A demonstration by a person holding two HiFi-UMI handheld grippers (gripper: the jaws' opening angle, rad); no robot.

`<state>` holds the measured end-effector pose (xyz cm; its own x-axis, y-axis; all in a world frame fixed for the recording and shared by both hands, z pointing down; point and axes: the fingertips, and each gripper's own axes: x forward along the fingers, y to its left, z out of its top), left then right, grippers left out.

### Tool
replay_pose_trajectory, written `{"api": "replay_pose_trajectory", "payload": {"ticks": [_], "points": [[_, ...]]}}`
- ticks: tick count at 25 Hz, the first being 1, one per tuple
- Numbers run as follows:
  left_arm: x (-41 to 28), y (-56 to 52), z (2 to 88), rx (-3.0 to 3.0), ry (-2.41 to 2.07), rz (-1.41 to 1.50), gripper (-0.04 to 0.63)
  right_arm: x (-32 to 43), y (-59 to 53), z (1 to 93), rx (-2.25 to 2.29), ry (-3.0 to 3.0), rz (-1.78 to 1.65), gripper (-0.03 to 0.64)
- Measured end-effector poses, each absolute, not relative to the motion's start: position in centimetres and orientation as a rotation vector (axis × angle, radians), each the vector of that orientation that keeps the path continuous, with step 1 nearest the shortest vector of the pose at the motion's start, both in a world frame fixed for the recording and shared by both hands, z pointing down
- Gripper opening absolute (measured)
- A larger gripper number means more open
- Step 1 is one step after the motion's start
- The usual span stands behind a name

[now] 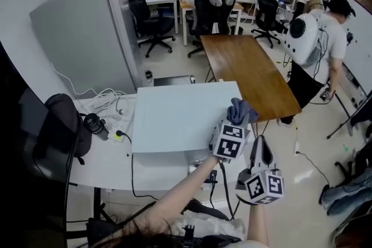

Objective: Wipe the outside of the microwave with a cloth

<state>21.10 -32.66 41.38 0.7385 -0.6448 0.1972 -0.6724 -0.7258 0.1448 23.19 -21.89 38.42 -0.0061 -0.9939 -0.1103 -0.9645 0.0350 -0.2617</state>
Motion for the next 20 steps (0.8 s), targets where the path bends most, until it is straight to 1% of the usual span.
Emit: {"api": "replay_pose_trajectory", "payload": {"ticks": [7, 11, 14, 20], "points": [[15.4, -34.5, 42.7, 2.667, -1.262, 0.25, 0.057, 19.4, -24.0, 38.8, -1.925, 2.202, -0.139, 0.018], [10.9, -35.4, 42.5, 2.618, -1.375, 0.254, 0.057, 16.6, -26.1, 38.4, -1.849, 2.285, -0.121, 0.018], [6.3, -36.0, 42.5, 2.541, -1.484, 0.243, 0.057, 14.5, -26.7, 38.2, -1.791, 2.334, -0.124, 0.018], [-5.4, -36.8, 42.4, 2.323, -1.767, 0.19, 0.057, 10.7, -27.4, 38.0, -1.681, 2.419, -0.13, 0.018]]}}
